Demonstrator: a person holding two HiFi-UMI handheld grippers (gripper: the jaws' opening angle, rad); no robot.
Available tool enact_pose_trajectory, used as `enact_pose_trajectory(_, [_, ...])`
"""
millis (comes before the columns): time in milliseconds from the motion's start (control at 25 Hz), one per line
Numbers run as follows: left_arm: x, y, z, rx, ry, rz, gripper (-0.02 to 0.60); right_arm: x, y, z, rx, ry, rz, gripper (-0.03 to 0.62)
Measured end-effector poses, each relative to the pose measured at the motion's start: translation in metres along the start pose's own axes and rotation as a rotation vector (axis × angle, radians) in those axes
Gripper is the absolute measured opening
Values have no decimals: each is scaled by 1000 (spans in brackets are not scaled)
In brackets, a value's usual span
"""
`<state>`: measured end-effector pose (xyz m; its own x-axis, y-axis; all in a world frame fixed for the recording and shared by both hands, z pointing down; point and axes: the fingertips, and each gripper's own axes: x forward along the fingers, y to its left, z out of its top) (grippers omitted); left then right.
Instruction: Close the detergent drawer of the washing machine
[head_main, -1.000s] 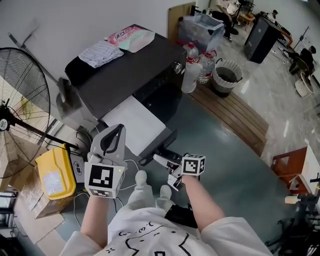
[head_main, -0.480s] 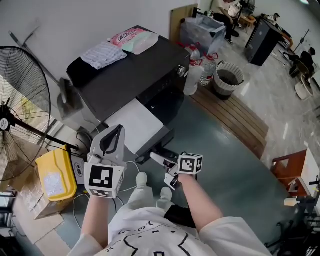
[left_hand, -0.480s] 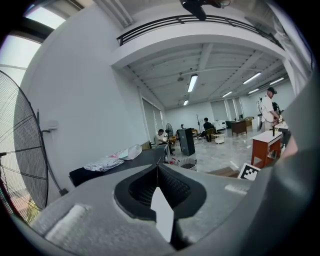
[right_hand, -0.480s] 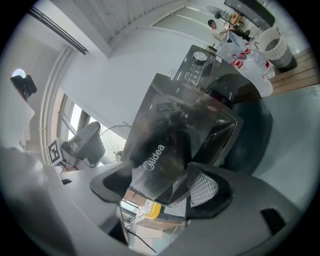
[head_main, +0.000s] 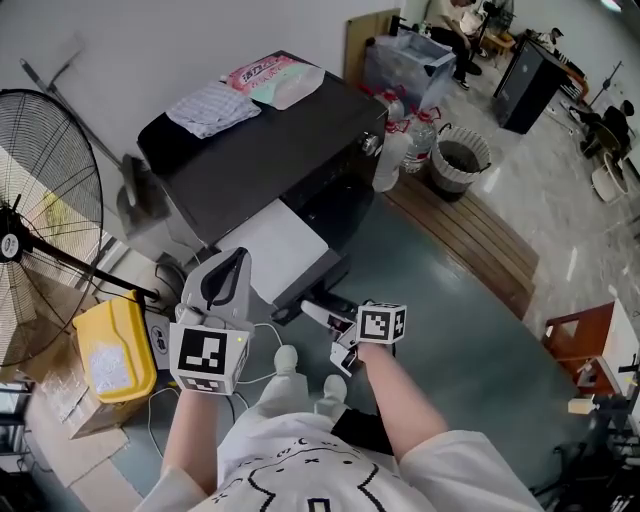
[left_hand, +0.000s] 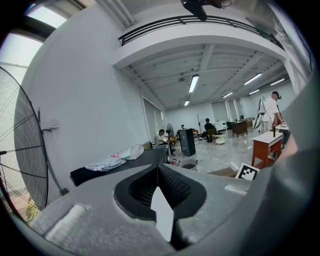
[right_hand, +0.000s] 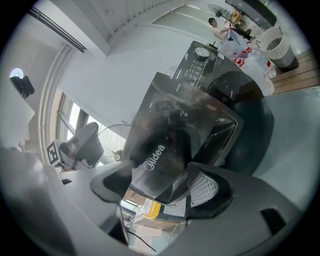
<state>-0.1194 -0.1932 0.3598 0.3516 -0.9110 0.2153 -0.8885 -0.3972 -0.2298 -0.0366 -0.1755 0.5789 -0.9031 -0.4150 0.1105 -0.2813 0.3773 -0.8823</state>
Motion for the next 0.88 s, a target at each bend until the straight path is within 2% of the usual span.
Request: enact_pose_trajectory(880, [14,20,-2,-6,8,-8,18,18,5,6,32,-15,15,325])
